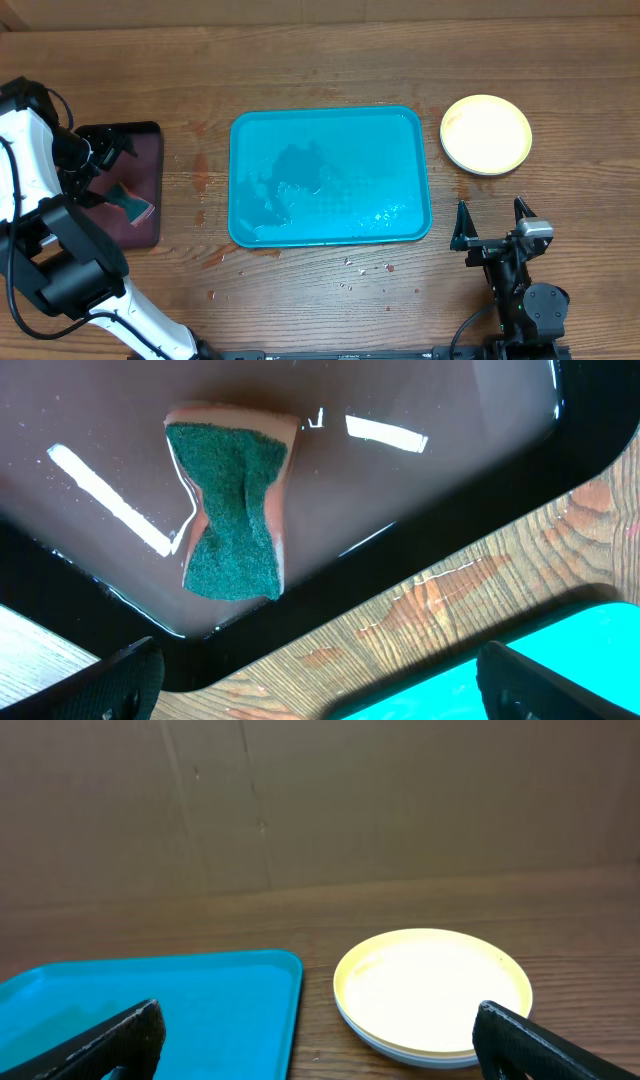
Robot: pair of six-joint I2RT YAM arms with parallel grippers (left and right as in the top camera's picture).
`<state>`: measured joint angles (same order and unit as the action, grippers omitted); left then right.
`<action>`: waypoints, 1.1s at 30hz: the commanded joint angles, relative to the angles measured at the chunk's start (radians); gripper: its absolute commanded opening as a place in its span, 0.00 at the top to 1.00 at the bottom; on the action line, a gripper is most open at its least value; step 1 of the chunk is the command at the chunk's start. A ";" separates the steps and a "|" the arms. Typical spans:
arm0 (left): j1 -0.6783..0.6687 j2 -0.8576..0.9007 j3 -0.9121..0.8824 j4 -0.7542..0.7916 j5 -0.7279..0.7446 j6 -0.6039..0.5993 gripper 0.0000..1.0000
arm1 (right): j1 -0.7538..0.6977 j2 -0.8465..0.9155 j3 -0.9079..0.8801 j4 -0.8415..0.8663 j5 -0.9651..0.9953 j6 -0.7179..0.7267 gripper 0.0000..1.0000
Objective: Clean dirty plates on tray and stack at the side
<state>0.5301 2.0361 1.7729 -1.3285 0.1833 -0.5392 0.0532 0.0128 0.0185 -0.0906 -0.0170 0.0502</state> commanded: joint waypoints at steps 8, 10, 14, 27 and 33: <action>-0.003 0.004 0.018 -0.002 0.001 0.019 0.00 | -0.002 -0.010 -0.011 0.006 0.016 -0.032 0.00; -0.003 0.004 0.018 -0.002 0.001 0.019 0.00 | -0.002 -0.010 -0.011 0.006 0.016 -0.032 0.00; -0.003 0.004 0.018 -0.002 0.001 0.019 0.00 | -0.002 -0.010 -0.011 0.006 0.016 -0.032 0.00; -0.003 0.004 0.018 -0.001 0.000 0.019 0.00 | -0.002 -0.010 -0.011 0.006 0.016 -0.032 0.00; -0.005 -0.023 0.018 0.005 0.000 0.019 0.00 | -0.002 -0.010 -0.011 0.006 0.016 -0.032 0.00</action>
<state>0.5301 2.0361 1.7729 -1.3235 0.1833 -0.5392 0.0528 0.0128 0.0185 -0.0906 -0.0109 0.0254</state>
